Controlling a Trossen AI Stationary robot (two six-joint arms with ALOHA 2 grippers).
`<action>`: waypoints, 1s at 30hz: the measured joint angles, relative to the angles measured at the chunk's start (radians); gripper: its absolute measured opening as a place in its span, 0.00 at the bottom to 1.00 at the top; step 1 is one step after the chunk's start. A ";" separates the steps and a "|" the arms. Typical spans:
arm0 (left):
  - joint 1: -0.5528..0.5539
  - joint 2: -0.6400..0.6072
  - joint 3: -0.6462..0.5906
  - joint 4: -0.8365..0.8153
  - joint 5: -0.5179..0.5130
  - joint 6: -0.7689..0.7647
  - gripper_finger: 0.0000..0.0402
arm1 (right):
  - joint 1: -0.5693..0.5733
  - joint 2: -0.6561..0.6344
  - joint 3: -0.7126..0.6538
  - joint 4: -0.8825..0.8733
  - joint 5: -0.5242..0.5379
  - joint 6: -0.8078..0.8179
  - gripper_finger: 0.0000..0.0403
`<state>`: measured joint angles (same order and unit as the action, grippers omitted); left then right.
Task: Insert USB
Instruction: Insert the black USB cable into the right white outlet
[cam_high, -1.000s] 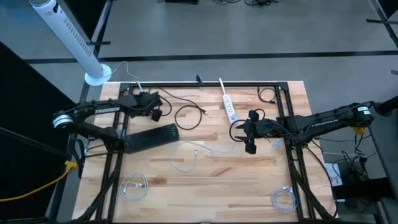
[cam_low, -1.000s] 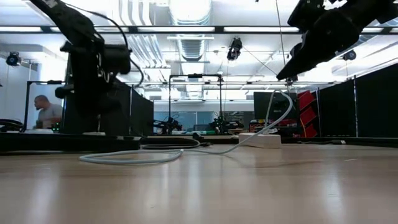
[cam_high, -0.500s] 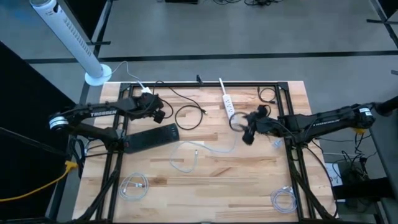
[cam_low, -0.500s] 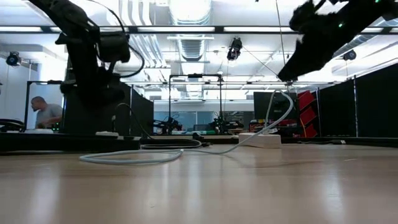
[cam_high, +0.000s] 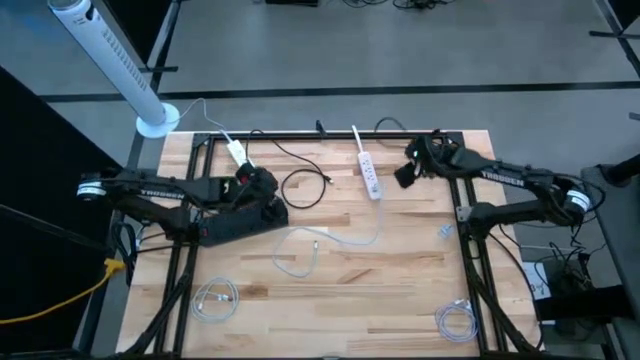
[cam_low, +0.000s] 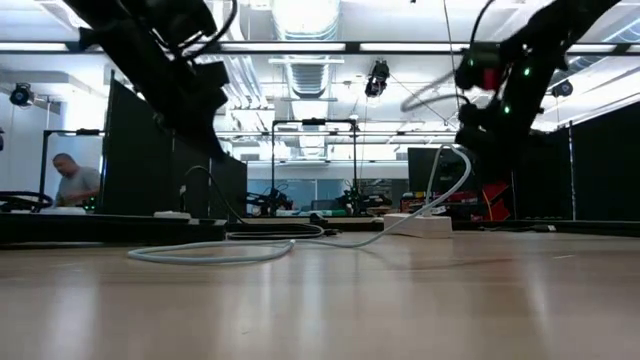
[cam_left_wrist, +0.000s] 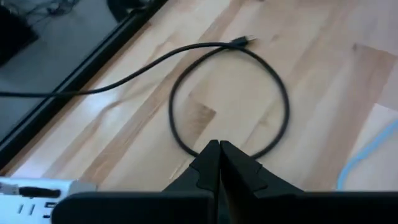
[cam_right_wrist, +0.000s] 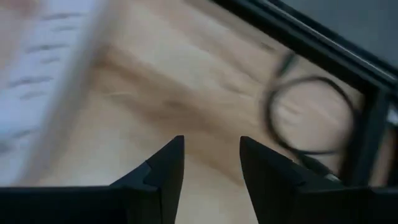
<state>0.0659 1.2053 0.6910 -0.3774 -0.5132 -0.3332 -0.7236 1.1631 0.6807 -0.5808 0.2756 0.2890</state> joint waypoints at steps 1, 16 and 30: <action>-0.015 0.000 0.000 0.000 -0.010 0.000 0.00 | -0.040 0.011 0.000 0.002 -0.021 -0.002 0.37; -0.044 -0.006 -0.264 0.620 0.470 0.368 0.00 | -0.246 0.317 -0.001 0.193 -0.120 -0.131 0.52; -0.043 -0.006 -0.361 0.873 0.549 0.377 0.00 | -0.273 0.444 0.007 0.277 -0.179 -0.168 0.34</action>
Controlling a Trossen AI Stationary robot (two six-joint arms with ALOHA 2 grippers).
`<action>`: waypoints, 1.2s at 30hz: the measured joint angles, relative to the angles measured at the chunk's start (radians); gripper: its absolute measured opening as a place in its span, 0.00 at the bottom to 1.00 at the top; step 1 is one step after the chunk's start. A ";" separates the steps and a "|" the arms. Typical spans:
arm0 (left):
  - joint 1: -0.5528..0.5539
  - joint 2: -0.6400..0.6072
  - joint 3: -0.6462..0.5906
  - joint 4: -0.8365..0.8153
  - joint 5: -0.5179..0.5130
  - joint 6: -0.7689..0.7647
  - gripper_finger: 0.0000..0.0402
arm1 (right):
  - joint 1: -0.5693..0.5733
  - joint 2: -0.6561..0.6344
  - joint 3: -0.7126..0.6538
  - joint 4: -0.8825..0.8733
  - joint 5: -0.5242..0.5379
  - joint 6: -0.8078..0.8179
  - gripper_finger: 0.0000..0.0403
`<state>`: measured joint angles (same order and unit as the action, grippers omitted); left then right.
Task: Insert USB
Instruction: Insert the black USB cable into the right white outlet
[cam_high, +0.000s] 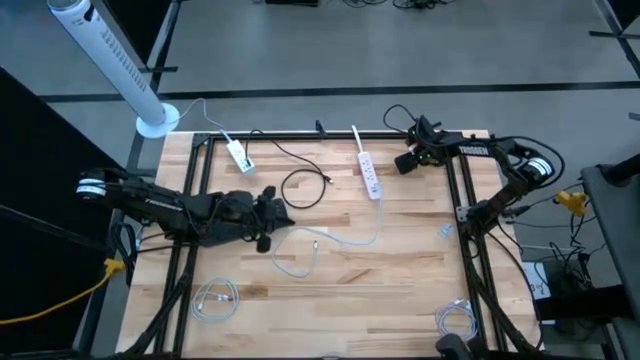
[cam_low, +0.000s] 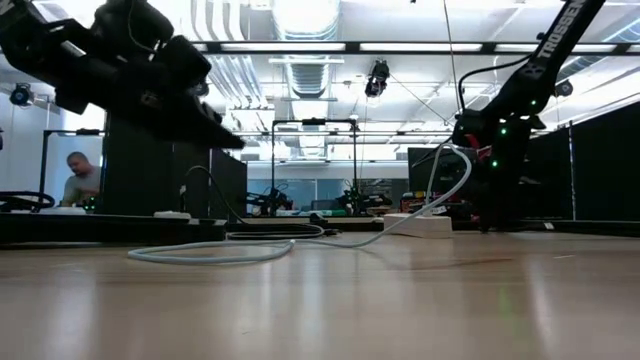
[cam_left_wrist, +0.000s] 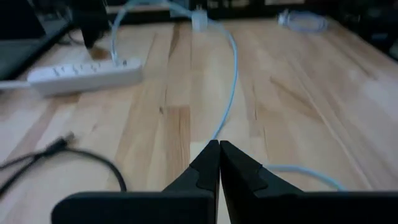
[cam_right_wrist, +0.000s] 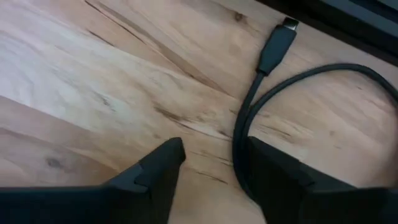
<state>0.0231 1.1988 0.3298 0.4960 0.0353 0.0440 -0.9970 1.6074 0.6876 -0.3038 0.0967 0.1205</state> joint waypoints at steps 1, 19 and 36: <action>0.000 0.000 0.000 0.025 0.000 0.000 0.00 | 0.000 0.007 0.001 0.001 -0.001 -0.015 0.28; 0.078 0.343 0.048 0.649 -0.002 0.026 0.00 | 0.230 -0.618 -0.015 -0.052 -0.150 -0.070 0.00; 0.161 0.626 0.291 0.487 0.095 -0.018 0.00 | 0.191 -0.311 -0.100 -0.104 -0.099 -0.077 0.27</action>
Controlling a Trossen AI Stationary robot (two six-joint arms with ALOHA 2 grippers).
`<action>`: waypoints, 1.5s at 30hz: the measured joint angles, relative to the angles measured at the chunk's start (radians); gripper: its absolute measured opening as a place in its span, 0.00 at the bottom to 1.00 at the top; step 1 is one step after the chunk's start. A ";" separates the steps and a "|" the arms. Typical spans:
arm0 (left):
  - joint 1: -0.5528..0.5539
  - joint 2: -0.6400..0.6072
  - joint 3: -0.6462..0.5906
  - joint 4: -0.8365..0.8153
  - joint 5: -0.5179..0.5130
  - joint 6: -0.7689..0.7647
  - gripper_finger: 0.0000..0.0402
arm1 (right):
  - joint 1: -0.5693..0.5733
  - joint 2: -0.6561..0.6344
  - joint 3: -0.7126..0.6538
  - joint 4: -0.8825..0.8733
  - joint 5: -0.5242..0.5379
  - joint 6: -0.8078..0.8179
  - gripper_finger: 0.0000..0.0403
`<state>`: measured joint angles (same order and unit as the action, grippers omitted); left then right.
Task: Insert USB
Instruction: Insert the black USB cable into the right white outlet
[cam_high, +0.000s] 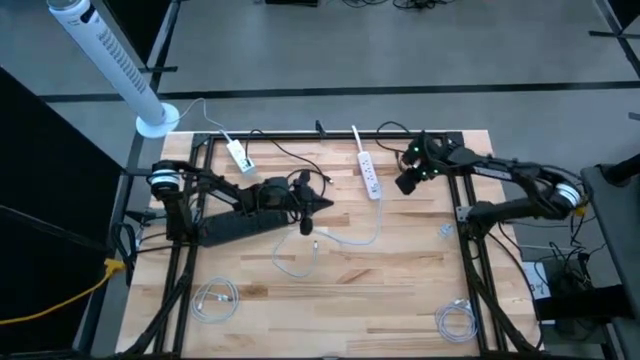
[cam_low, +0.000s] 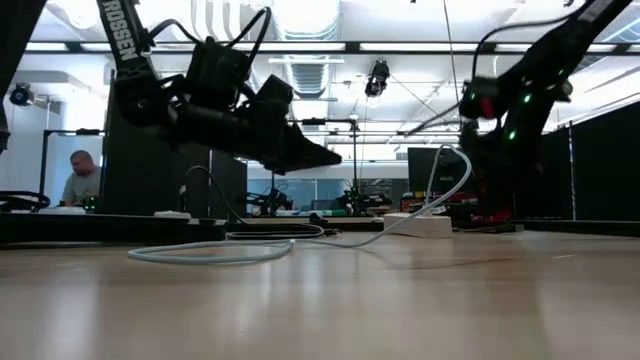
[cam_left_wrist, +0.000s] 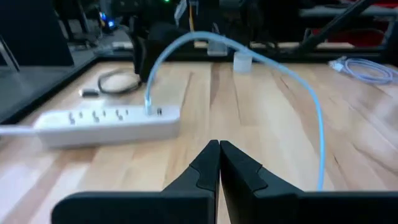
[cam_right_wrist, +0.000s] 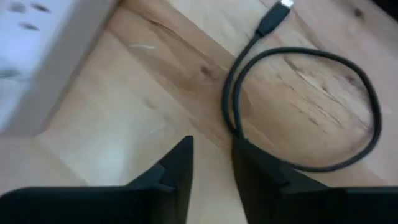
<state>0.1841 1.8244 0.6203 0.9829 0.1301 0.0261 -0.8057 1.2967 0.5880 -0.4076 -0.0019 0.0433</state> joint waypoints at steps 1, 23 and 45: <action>0.000 0.000 -0.004 -0.001 0.010 -0.009 0.00 | -0.002 0.029 0.000 0.015 0.003 -0.002 0.29; 0.022 -0.003 -0.045 0.000 0.017 0.002 0.00 | -0.005 0.103 -0.008 -0.021 0.081 0.062 0.19; 0.059 0.014 0.097 0.002 -0.068 0.049 0.00 | 0.073 -0.246 -0.018 0.113 -0.111 -0.160 0.04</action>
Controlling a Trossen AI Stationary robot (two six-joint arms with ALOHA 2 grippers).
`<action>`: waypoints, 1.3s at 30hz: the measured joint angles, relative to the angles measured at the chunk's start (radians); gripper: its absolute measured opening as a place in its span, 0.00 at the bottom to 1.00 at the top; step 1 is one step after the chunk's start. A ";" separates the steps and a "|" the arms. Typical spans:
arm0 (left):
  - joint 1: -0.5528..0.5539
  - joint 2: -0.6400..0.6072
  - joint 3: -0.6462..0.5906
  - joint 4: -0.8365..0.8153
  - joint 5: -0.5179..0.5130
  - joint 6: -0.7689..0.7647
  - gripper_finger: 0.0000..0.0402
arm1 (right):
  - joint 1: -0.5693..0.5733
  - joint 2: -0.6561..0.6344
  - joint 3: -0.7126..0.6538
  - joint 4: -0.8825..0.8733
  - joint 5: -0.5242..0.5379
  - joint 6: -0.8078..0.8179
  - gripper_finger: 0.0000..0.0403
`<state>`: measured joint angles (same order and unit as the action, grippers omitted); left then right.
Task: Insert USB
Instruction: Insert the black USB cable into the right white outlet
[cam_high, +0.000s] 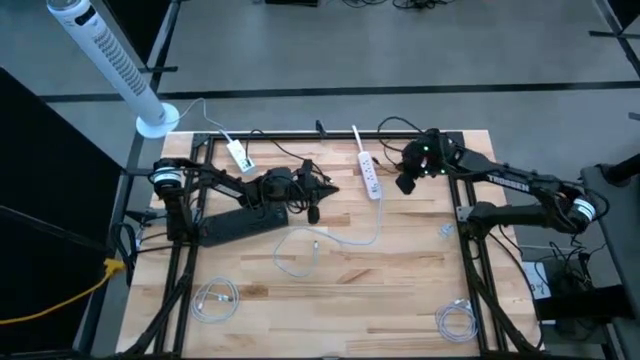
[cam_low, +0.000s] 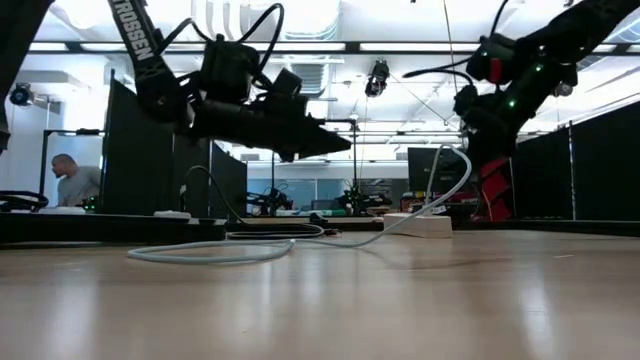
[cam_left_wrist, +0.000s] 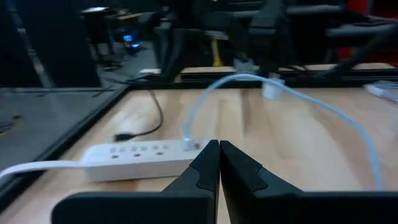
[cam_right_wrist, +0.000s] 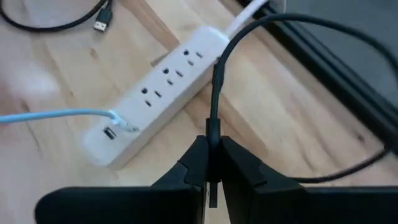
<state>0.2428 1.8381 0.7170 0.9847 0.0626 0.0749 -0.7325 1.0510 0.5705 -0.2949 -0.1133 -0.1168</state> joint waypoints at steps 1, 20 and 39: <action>0.000 0.006 0.013 0.002 -0.023 0.002 0.00 | 0.001 -0.010 -0.011 0.039 -0.016 -0.017 0.04; 0.035 0.205 0.218 0.016 -0.015 -0.162 0.10 | 0.089 -0.019 -0.123 0.472 -0.279 -0.145 0.04; 0.184 0.221 0.337 -0.052 0.269 -0.093 0.12 | 0.096 0.091 -0.134 0.720 -0.385 -0.093 0.04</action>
<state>0.4263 2.0586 1.0536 0.9327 0.3313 -0.0184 -0.6369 1.1418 0.4368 0.4255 -0.4980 -0.2096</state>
